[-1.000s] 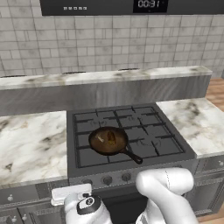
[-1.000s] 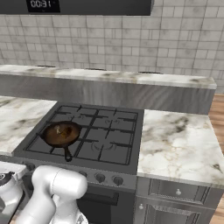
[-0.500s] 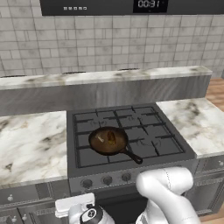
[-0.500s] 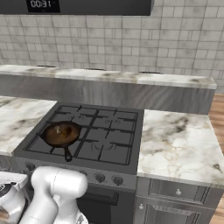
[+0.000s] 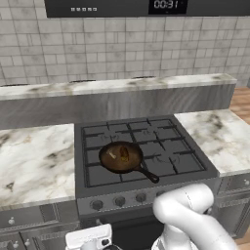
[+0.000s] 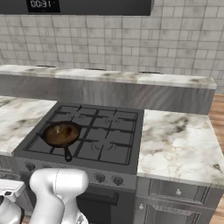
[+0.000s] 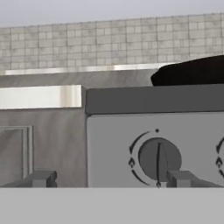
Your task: Put the sweet potato and mushroom in the pan. Then turn on the front left burner and set the heat to medium.
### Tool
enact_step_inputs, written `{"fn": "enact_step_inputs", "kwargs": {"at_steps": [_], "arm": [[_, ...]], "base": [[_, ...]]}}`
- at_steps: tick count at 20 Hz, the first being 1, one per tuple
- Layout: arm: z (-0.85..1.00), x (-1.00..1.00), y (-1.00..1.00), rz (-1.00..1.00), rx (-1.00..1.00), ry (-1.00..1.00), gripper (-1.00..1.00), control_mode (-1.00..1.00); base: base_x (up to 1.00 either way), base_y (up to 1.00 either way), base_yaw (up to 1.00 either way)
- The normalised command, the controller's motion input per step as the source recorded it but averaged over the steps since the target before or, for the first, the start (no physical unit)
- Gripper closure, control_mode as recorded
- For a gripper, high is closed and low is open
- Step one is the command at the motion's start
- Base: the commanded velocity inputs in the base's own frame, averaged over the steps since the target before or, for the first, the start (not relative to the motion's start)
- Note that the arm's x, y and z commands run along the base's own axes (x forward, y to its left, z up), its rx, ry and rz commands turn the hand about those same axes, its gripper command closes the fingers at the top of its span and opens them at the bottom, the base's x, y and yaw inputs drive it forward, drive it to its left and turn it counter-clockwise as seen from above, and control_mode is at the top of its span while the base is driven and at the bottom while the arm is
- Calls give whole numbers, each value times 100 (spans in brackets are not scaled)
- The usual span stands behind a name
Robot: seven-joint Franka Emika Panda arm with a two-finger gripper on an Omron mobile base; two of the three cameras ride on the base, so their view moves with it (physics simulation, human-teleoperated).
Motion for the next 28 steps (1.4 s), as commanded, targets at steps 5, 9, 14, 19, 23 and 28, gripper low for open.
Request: {"fn": "enact_step_inputs", "kwargs": {"at_steps": [5, 9, 14, 19, 23, 28], "arm": [[31, 3, -73, 0, 3, 0, -100, -100], [29, 34, -45, 0, 0, 4, -100, -100], [14, 44, -10, 4, 1, 7, -100, -100], [-1, 1, 6, 7, 0, 0, -100, -100], [-11, 0, 1, 6, 0, 0, -100, -100], [-24, -2, 3, 6, 2, 0, -100, -100]], "base": [[0, 0, 0], [0, 0, 0], [0, 0, 0], [0, 0, 0], [0, 0, 0], [0, 0, 0]]}}
